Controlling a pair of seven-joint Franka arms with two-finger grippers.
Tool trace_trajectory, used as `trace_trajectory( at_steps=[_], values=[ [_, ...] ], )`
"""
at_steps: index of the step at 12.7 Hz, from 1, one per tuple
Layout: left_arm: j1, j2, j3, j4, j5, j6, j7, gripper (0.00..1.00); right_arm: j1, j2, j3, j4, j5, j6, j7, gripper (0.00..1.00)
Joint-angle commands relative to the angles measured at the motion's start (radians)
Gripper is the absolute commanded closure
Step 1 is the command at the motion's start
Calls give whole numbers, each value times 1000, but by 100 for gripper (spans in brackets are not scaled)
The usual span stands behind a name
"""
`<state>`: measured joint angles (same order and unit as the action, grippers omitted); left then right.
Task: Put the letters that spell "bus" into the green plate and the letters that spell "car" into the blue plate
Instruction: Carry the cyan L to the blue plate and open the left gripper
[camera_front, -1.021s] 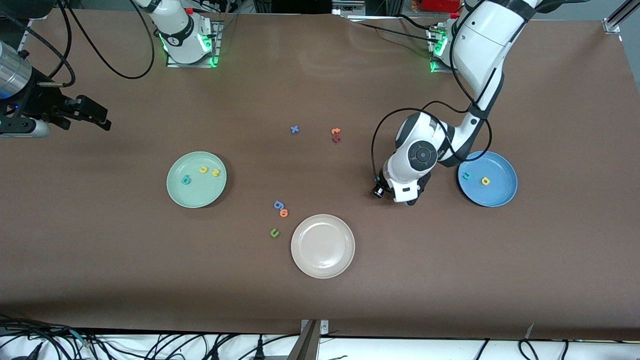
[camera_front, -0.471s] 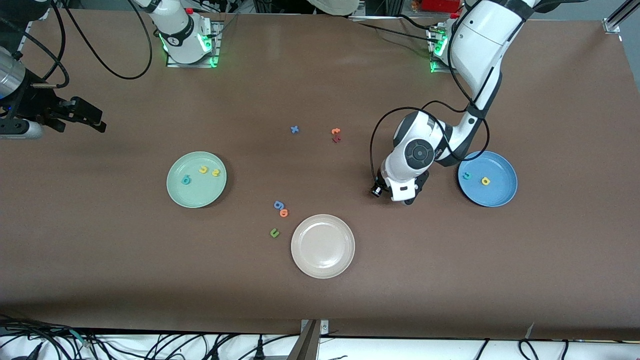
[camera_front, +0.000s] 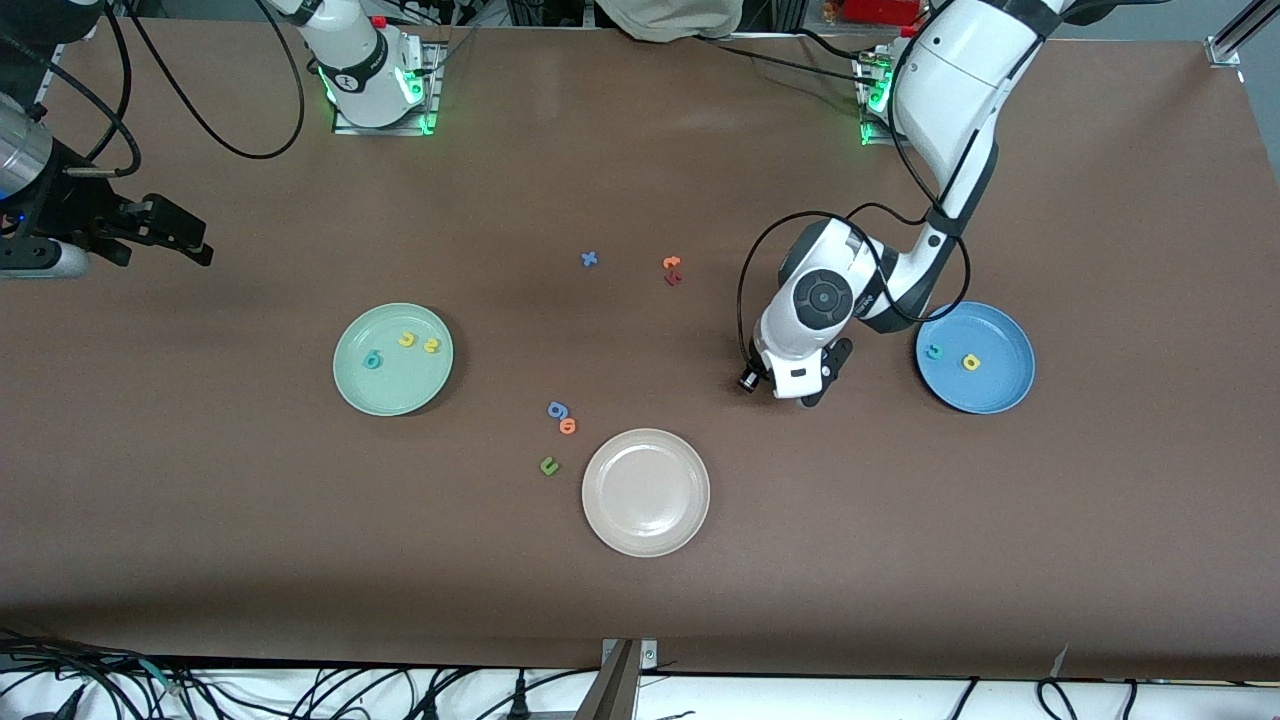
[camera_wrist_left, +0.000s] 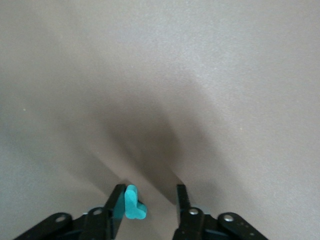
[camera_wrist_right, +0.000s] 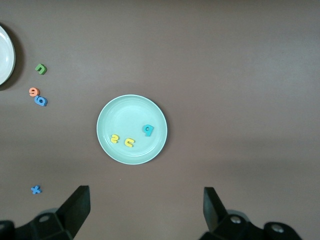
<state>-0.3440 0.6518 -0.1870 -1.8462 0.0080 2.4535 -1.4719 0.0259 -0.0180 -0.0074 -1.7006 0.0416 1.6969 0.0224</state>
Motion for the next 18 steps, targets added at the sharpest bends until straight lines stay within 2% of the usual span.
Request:
trace_trajectory(
  at_steps=[1, 3, 5, 7, 13, 16, 18],
  values=[
    [-9, 11, 9, -10, 40, -11, -21, 83, 14, 0, -9, 2, -17, -2, -6, 0],
    [-6, 9, 9, -10, 65, -14, -13, 100, 11, 1, -12, 2, -20, 1, -9, 0],
    [-1, 3, 9, -10, 141, -24, -10, 100, 12, 1, -11, 2, -49, 4, -6, 0],
    [22, -33, 9, -8, 135, -74, 78, 100, 12, 1, -11, 2, -49, 4, -6, 0],
    [150, -178, 8, -10, 129, -352, 604, 100, 12, 1, -9, 2, -48, 1, -4, 0],
    [276, -239, 8, -28, 129, -392, 928, 100, 12, 1, -9, 2, -45, 0, -4, 0],
    [348, -245, 9, -41, 129, -389, 1123, 100, 12, 3, -9, 2, -43, 6, -4, 0]
  ],
)
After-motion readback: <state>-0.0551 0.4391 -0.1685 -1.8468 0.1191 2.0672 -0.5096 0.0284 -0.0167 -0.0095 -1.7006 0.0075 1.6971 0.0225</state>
